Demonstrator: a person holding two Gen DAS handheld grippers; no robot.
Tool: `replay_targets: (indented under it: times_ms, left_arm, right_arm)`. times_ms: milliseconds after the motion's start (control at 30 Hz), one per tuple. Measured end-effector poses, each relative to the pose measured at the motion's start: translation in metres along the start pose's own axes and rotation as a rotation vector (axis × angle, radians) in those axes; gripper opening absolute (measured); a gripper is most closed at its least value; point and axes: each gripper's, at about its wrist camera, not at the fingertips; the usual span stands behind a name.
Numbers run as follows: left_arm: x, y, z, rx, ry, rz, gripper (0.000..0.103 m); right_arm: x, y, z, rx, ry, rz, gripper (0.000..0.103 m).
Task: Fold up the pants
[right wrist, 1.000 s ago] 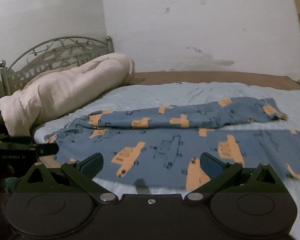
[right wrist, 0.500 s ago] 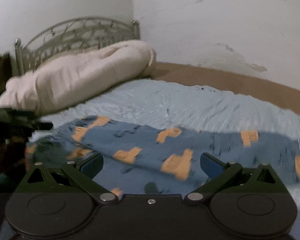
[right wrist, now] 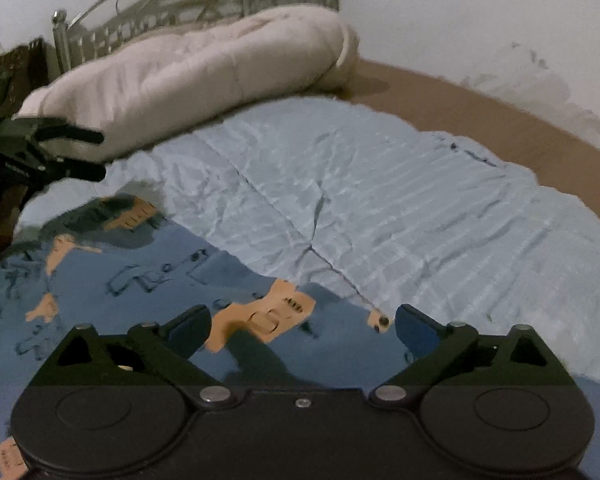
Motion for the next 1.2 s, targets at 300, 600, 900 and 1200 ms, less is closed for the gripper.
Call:
replay_targets:
  times_ms: [300, 600, 900, 1200]
  left_arm:
    - [-0.034, 0.003, 0.004, -0.065, 0.121, 0.083, 0.097]
    - [-0.044, 0.006, 0.008, -0.053, 0.248, 0.154, 0.057]
    - [-0.031, -0.005, 0.006, -0.054, 0.245, 0.117, 0.0]
    - [-0.005, 0.016, -0.009, 0.092, 0.084, -0.06, 0.0]
  right_arm:
    - [-0.039, -0.018, -0.019, 0.018, 0.076, -0.038, 0.077]
    - [-0.048, -0.017, -0.021, 0.046, 0.13, -0.082, 0.041]
    - [-0.043, 0.006, -0.021, 0.144, 0.147, -0.047, 0.001]
    - [-0.024, 0.021, -0.046, 0.203, -0.026, 0.106, 0.0]
Point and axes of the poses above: each gripper's, at about its wrist camera, not at the fingertips, and x roughly against the way its jaws point, y to its left, z to its underside, and after that the axes turned 5 degrees about -z, right-handed
